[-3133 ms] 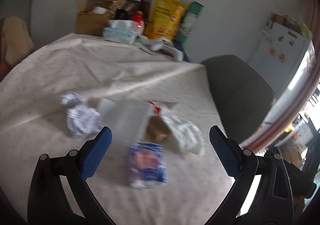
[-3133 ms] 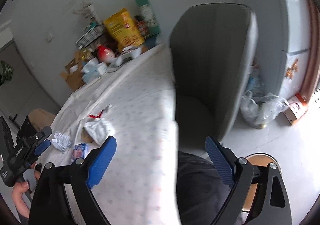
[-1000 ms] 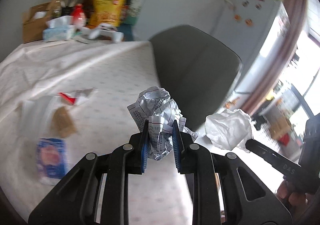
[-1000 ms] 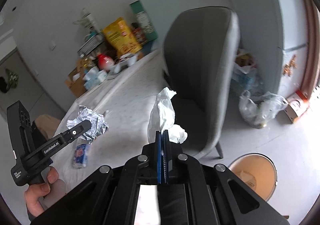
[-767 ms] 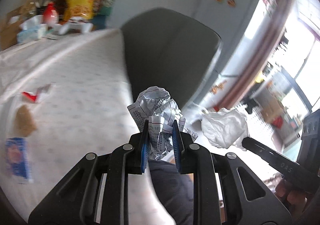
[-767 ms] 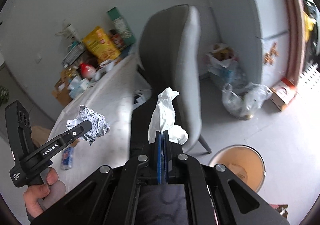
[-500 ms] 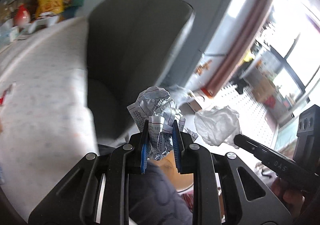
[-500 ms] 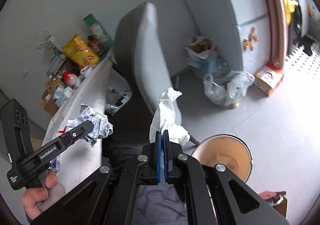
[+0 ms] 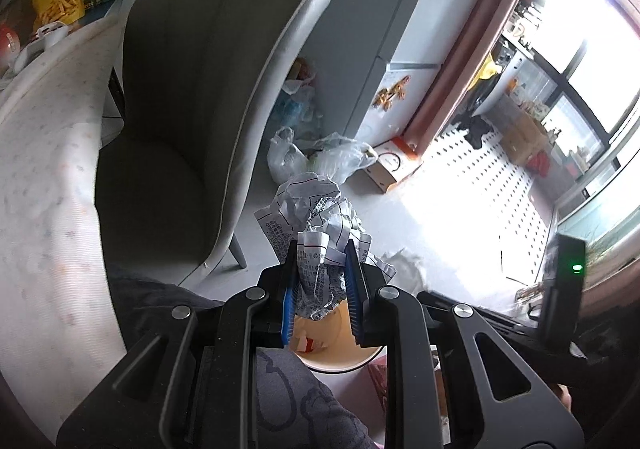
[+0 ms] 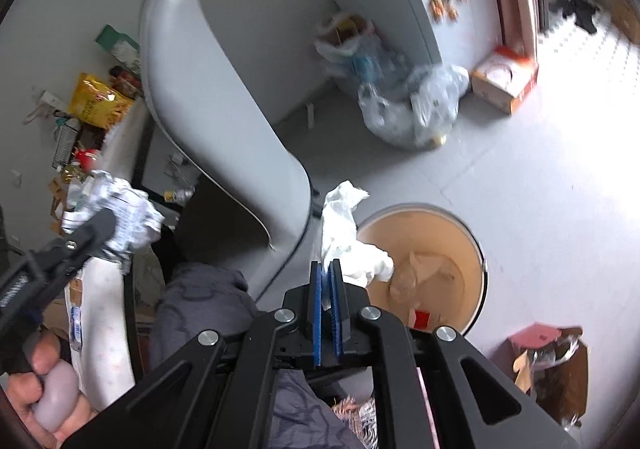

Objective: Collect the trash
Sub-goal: 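Carry the foil ball and white tissue with both tools to the cream bin, then open the right tool over the bin while the left tool opens to drop the foil ball, then move both open tools back over the table trash, then grasp the white face mask with the left tool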

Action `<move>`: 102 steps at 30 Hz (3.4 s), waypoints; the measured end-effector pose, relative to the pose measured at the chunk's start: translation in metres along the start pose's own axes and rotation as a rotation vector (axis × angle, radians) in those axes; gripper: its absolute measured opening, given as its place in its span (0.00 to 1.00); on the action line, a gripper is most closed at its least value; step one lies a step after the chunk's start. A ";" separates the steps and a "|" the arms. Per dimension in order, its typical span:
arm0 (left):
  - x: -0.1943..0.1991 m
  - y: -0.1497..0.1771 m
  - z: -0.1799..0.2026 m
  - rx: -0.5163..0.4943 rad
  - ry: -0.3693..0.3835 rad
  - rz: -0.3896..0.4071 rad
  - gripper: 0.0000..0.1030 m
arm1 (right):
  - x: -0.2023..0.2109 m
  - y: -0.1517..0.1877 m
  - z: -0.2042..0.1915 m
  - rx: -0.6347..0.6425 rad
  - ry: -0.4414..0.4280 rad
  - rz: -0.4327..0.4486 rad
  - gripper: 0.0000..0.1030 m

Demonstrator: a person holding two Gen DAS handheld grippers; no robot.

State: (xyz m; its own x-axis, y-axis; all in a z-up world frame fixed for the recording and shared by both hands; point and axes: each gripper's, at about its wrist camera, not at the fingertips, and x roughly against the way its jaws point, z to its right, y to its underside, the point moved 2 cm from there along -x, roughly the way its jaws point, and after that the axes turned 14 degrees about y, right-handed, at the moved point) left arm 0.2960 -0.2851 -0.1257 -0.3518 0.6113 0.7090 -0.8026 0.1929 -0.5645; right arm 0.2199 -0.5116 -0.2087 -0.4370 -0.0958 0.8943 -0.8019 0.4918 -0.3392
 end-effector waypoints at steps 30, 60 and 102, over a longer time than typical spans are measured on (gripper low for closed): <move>0.005 -0.004 0.020 -0.031 0.046 -0.003 0.89 | 0.058 -0.019 0.053 -0.137 0.074 0.164 0.78; 0.215 0.034 -0.163 0.271 -0.206 0.350 0.94 | 0.099 0.002 -0.178 0.241 -0.034 0.262 0.93; 0.282 0.091 -0.311 0.468 -0.471 0.353 0.04 | 0.046 0.058 -0.360 0.520 -0.157 0.140 0.93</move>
State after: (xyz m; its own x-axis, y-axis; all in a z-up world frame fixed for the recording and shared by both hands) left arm 0.2733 0.1432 -0.1091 -0.7110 0.1631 0.6841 -0.6877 -0.3644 -0.6279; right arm 0.3003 -0.1758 -0.0818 -0.5776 -0.2079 0.7894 -0.8095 0.0212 -0.5868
